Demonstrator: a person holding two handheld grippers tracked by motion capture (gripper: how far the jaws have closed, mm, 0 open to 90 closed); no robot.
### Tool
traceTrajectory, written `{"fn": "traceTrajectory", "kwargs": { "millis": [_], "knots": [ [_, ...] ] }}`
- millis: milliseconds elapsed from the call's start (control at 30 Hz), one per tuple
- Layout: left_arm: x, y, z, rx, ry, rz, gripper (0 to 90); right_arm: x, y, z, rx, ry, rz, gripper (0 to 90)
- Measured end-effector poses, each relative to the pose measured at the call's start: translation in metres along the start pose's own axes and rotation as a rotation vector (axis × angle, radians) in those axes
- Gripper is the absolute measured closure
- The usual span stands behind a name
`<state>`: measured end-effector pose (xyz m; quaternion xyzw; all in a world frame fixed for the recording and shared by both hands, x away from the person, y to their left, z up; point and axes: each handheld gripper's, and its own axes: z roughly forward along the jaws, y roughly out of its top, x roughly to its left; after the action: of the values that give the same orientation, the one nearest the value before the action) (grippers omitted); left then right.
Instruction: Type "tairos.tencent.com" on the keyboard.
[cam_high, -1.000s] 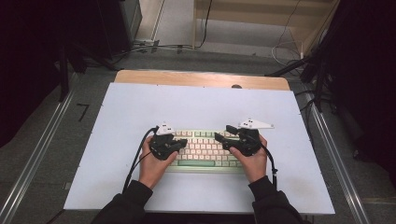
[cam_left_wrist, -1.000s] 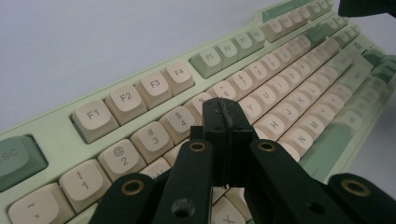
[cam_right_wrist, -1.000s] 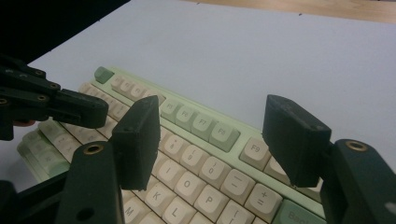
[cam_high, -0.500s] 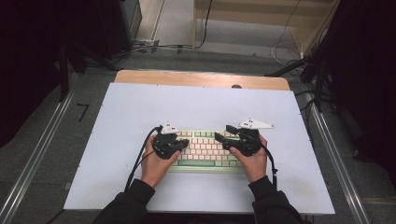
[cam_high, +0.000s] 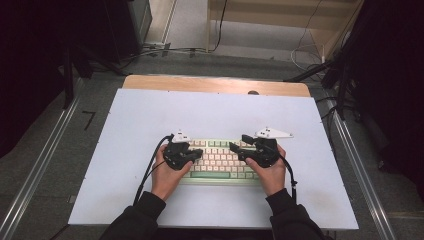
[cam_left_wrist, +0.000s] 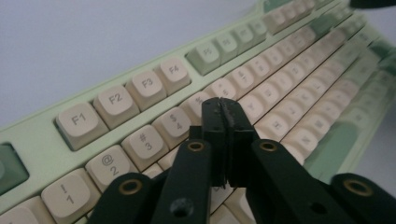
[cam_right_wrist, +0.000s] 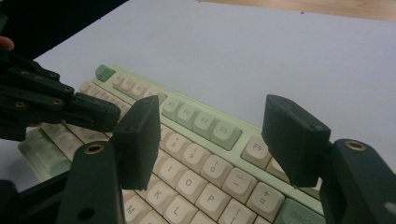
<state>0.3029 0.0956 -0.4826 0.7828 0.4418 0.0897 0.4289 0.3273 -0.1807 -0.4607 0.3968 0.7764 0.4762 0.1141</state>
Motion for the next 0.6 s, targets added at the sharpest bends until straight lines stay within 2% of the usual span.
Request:
{"fn": "traceTrajectory", "kwargs": {
  "millis": [67, 100, 133, 167, 200, 233, 300, 367, 400, 467, 600],
  "knots": [
    [-0.001, 0.002, -0.006, -0.042, -0.028, -0.009, 78.9, 0.0, 0.0, 0.0, 0.002, 0.0, 0.002, 35.6],
    [-0.002, 0.004, -0.012, -0.079, -0.042, -0.021, 74.7, 0.0, 0.0, 0.0, 0.003, -0.002, 0.004, 35.6],
    [-0.002, 0.004, -0.012, -0.079, -0.042, -0.021, 69.8, -0.001, 0.0, 0.0, 0.003, -0.001, 0.004, 35.6],
    [-0.002, 0.004, -0.015, -0.099, -0.051, -0.032, 69.8, -0.001, 0.0, 0.0, 0.003, -0.001, 0.004, 35.6],
    [-0.001, 0.005, -0.018, -0.118, -0.056, -0.044, 60.9, -0.001, 0.0, 0.0, 0.0, -0.004, 0.004, 35.7],
    [-0.001, 0.005, -0.019, -0.131, -0.055, -0.052, 60.9, -0.001, 0.0, 0.0, 0.0, -0.004, 0.004, 35.7],
    [-0.001, 0.005, -0.026, -0.171, -0.037, -0.063, 51.1, 0.0, -0.001, 0.0, 0.006, -0.004, 0.005, 35.7],
    [-0.001, 0.005, -0.027, -0.177, -0.028, -0.066, 39.8, 0.0, -0.001, 0.0, 0.005, -0.002, 0.002, 35.7],
    [-0.001, 0.004, -0.028, -0.188, -0.02, -0.066, 39.8, 0.0, -0.001, 0.0, 0.005, -0.002, 0.002, 35.7],
    [0.0, 0.002, -0.032, -0.213, -0.005, -0.066, 32.1, -0.001, -0.001, 0.0, 0.006, -0.005, 0.005, 35.7],
    [0.002, -0.006, -0.038, -0.251, 0.023, -0.058, 30.1, 0.0, -0.002, 0.0, 0.009, -0.006, -0.001, 35.7]
  ]
}}
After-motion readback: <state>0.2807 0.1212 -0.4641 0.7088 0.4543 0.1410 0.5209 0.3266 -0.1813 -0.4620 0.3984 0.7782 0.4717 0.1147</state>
